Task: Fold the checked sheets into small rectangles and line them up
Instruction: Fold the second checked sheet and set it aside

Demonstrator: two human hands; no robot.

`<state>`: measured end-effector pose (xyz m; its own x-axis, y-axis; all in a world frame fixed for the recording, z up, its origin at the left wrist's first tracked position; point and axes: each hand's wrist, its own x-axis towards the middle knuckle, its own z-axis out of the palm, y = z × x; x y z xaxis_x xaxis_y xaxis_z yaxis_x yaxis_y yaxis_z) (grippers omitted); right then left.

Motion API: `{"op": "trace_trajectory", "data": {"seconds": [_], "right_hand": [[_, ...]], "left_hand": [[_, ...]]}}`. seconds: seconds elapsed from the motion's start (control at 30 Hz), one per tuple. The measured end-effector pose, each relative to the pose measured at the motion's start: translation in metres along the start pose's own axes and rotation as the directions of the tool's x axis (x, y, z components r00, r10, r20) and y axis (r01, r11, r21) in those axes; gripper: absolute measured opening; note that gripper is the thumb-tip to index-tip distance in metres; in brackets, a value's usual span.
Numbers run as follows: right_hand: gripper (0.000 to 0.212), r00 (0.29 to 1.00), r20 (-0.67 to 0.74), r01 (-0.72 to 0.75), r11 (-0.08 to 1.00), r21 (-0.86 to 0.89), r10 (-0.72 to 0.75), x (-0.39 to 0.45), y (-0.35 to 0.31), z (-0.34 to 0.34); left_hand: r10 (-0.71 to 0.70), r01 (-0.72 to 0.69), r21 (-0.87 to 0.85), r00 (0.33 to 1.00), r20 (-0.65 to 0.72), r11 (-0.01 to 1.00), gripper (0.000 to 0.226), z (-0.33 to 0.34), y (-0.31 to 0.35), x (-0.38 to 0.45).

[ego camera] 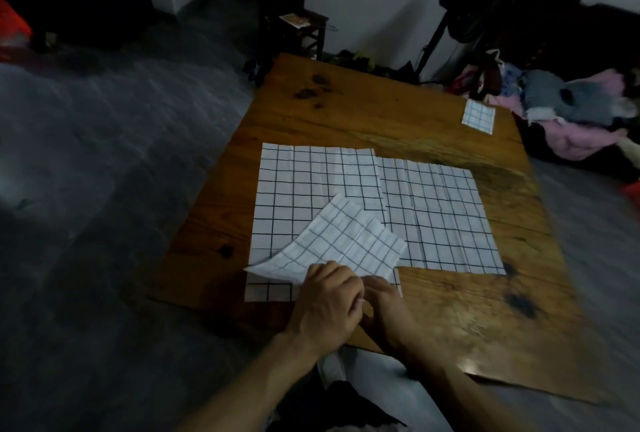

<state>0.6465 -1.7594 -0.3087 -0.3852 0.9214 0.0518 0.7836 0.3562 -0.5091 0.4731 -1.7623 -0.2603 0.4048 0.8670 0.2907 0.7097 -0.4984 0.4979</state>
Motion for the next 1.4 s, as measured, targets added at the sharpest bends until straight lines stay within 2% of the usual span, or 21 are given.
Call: {"op": "trace_trajectory", "data": {"seconds": [0.07,0.17,0.33,0.47,0.57,0.67,0.73,0.83,0.93,1.0,1.07,1.17,1.3,1.4], "right_hand": [[0.01,0.999,-0.047,-0.015,0.998,0.06,0.017,-0.012,0.002,-0.006],[0.014,0.995,-0.078,-0.049,0.992,0.116,0.059,-0.028,0.014,-0.015],[0.009,0.973,-0.109,-0.164,0.942,0.294,0.203,-0.048,0.053,-0.033],[0.014,0.957,-0.121,-0.193,0.891,0.411,0.263,-0.065,0.077,-0.048],[0.015,0.951,-0.094,-0.224,0.866,0.448,0.295,-0.078,0.102,-0.05],[0.017,0.954,-0.058,-0.233,0.855,0.464,0.292,-0.09,0.125,-0.049],[0.021,0.962,-0.031,-0.227,0.864,0.45,0.27,-0.098,0.136,-0.051],[0.034,0.979,0.036,-0.201,0.93,0.307,0.2,-0.107,0.144,-0.055],[0.024,0.982,0.093,-0.178,0.968,0.177,0.164,-0.105,0.14,-0.053],[0.042,0.98,0.109,-0.181,0.976,0.117,0.169,-0.103,0.142,-0.044],[0.036,0.974,0.126,-0.197,0.978,0.068,0.187,-0.101,0.144,-0.036],[0.027,0.973,0.04,-0.227,0.972,0.054,0.225,-0.097,0.142,-0.029],[0.03,0.938,0.063,-0.344,0.937,0.061,0.34,-0.093,0.143,-0.023],[0.037,0.939,0.035,-0.343,0.938,0.045,0.342,-0.089,0.137,-0.031]], "left_hand": [[0.035,-0.034,-0.03,0.999,0.01,0.999,0.006,0.01,0.014,0.001],[0.03,-0.028,-0.036,0.998,0.057,0.999,0.018,0.019,0.019,-0.004],[-0.155,0.14,0.089,0.969,0.192,0.986,0.037,0.017,-0.009,-0.012],[-0.259,0.229,0.131,0.919,0.297,0.965,0.021,0.017,-0.025,-0.013],[-0.274,0.266,0.069,0.904,0.329,0.961,0.012,0.024,-0.024,-0.009],[-0.294,0.321,-0.022,0.891,0.346,0.947,0.017,0.032,-0.013,-0.008],[-0.282,0.328,-0.074,0.89,0.358,0.942,0.021,0.038,-0.007,-0.012],[-0.276,0.33,-0.091,0.887,0.371,0.94,0.022,0.045,-0.004,-0.024],[-0.288,0.356,-0.131,0.884,0.368,0.925,0.021,0.048,-0.002,-0.033],[-0.279,0.362,-0.168,0.882,0.379,0.917,0.024,0.049,-0.006,-0.034],[-0.252,0.351,-0.201,0.884,0.394,0.915,0.028,0.05,-0.016,-0.032],[-0.228,0.344,-0.223,0.878,0.42,0.912,0.033,0.053,-0.033,-0.03],[-0.183,0.314,-0.275,0.891,0.415,0.909,0.031,0.055,-0.043,-0.018],[-0.159,0.308,-0.367,0.91,0.383,0.878,0.027,0.054,-0.042,-0.006]]}}
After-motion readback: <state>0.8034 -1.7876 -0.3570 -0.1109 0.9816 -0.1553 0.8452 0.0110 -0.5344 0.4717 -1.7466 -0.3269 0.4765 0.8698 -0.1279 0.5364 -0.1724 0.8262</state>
